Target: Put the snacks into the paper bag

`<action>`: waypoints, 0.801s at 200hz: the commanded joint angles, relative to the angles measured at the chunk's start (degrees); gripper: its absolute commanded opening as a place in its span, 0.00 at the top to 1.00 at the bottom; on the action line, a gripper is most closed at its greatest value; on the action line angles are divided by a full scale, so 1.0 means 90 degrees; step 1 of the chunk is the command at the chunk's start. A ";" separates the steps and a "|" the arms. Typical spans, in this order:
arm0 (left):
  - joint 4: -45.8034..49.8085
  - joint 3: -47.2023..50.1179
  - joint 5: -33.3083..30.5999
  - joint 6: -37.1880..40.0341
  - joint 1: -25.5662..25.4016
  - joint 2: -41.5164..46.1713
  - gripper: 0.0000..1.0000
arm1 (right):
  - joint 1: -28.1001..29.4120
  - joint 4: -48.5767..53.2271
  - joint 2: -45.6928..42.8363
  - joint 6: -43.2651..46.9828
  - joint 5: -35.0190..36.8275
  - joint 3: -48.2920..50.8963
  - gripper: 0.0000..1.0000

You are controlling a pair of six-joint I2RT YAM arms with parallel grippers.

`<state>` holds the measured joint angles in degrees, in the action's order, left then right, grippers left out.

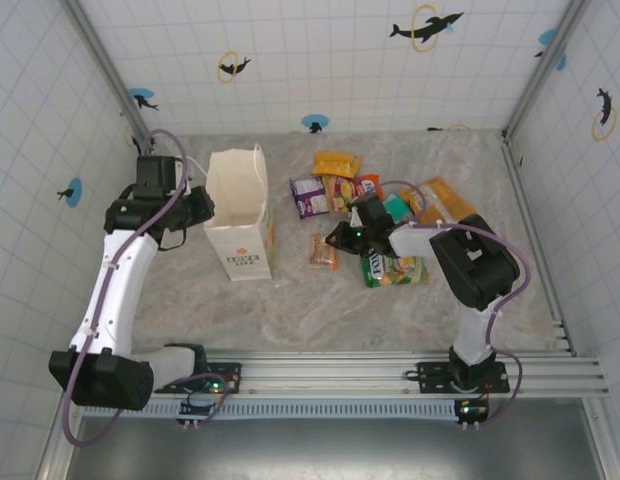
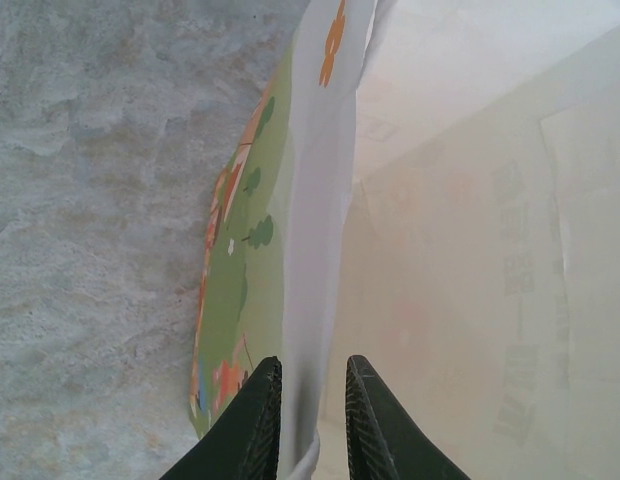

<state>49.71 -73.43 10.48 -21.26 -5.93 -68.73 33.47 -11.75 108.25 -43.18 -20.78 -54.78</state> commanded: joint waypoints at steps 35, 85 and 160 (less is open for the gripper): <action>0.0072 0.0012 -0.0088 -0.0045 0.0034 0.0185 0.79 | -0.0046 -0.0716 -0.0463 -0.0253 0.0087 0.0236 0.90; 0.0022 0.0069 -0.0093 -0.0089 0.0035 0.0273 0.80 | -0.0076 -0.0834 -0.1265 -0.0256 0.0433 -0.0161 0.95; 0.0034 0.0044 -0.0203 -0.0066 0.0034 0.0236 0.83 | 0.0148 -0.0686 -0.1560 0.0673 0.0940 -0.2528 0.94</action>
<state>49.67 -73.30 9.80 -21.30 -5.93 -66.98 33.15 -16.03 96.44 -42.06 -14.35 -69.71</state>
